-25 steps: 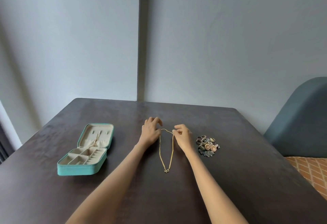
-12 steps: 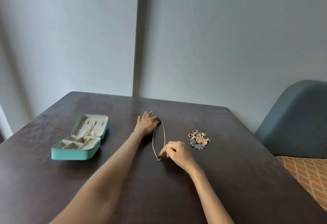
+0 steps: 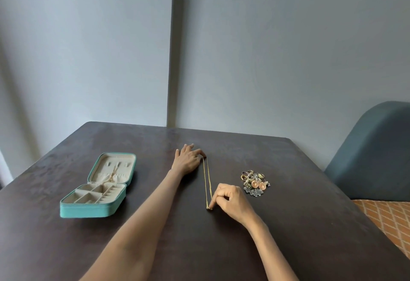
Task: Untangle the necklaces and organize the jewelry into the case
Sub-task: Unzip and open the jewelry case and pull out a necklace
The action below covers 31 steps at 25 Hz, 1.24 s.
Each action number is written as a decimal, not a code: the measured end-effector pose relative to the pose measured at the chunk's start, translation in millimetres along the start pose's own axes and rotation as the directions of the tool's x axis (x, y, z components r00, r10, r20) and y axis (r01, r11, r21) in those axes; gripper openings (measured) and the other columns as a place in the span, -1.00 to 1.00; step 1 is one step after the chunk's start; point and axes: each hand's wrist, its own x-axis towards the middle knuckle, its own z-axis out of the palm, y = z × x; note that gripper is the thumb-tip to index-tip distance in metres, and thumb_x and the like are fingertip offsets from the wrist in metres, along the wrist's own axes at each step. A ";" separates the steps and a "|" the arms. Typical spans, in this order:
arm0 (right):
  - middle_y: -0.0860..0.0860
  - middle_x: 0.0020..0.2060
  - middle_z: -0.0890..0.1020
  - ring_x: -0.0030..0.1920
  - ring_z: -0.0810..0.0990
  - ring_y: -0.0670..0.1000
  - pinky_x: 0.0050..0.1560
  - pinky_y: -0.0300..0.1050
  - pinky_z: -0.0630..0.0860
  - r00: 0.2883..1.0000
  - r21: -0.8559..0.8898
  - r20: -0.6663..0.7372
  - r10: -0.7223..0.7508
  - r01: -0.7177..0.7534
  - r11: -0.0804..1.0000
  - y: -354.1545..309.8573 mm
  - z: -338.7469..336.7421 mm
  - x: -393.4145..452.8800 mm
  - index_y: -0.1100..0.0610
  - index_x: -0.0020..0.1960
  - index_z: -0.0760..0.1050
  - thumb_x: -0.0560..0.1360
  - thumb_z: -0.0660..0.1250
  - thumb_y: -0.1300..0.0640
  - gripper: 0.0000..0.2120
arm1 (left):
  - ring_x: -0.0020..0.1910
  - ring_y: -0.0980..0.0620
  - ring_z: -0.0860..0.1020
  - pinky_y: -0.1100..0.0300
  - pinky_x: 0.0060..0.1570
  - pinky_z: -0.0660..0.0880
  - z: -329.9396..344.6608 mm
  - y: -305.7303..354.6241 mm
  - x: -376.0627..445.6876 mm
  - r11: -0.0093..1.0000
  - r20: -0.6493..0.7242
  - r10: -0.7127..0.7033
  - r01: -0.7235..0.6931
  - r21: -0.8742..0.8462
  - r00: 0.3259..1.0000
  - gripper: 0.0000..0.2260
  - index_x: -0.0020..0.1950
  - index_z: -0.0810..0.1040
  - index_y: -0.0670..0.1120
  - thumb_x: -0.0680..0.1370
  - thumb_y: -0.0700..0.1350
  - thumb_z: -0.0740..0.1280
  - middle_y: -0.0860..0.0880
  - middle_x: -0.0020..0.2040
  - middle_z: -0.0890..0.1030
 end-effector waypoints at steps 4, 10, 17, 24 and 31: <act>-0.12 -0.33 0.56 -0.29 0.53 -0.11 -0.25 -0.34 0.35 1.000 0.029 -0.014 0.014 -0.014 0.999 1.0 -0.8 -1.3 -0.06 -0.34 0.63 0.28 0.17 0.20 -0.71 | 0.53 -0.08 0.01 -0.10 0.46 -0.07 -1.2 1.5 -1.4 1.000 -0.007 0.017 -0.017 0.013 1.000 -0.64 0.30 0.44 0.17 0.60 -0.10 0.03 -0.11 0.53 0.13; 0.00 -0.34 0.56 -0.28 0.53 -0.04 -0.22 -0.22 0.39 1.000 0.040 -0.008 0.027 -0.026 0.999 -2.1 -2.5 -3.5 -0.09 -0.47 0.60 0.26 0.17 0.20 -0.69 | 0.50 -0.08 0.10 -0.03 0.44 -0.01 -1.0 1.0 -4.7 0.999 -0.040 0.039 -0.039 0.001 0.998 -0.64 0.24 0.49 0.17 0.57 -0.13 0.06 -0.11 0.50 0.20; -0.09 -0.38 0.50 -0.33 0.48 -0.08 -0.29 -0.29 0.34 1.000 0.082 -0.021 0.017 -0.015 0.997 -1.0 -0.6 -4.5 0.03 -0.38 0.65 0.28 0.18 0.22 -0.72 | 0.49 -0.09 0.13 -0.03 0.44 0.01 0.3 -1.8 -1.3 0.999 -0.053 0.049 -0.050 -0.021 0.997 -0.60 0.24 0.51 0.16 0.54 -0.19 0.06 -0.11 0.50 0.19; -0.10 -0.25 0.50 -0.37 0.40 -0.17 -0.28 -0.35 0.30 0.992 0.198 -0.096 0.082 -0.062 0.978 -2.7 -2.0 -2.4 -0.18 -0.36 0.59 0.27 0.15 0.23 -0.65 | 0.49 -0.14 0.12 0.01 0.40 0.14 3.4 -5.5 -7.4 0.975 -0.122 0.078 -0.101 -0.197 0.989 -0.73 0.26 0.48 0.03 0.60 -0.11 0.14 -0.15 0.46 0.22; -0.13 -0.23 0.50 -0.30 0.49 -0.14 -0.21 -0.24 0.38 0.973 0.252 -0.138 0.184 -0.145 0.957 -20.9 -1.8 -2.3 -0.16 -0.30 0.61 0.37 0.28 0.20 -0.72 | 0.41 -0.16 0.24 0.07 0.40 0.15 -32.6 -5.7 -48.6 0.954 -0.113 0.048 -0.079 -0.291 0.992 -0.73 0.30 0.46 -0.04 0.61 -0.09 0.18 -0.18 0.37 0.33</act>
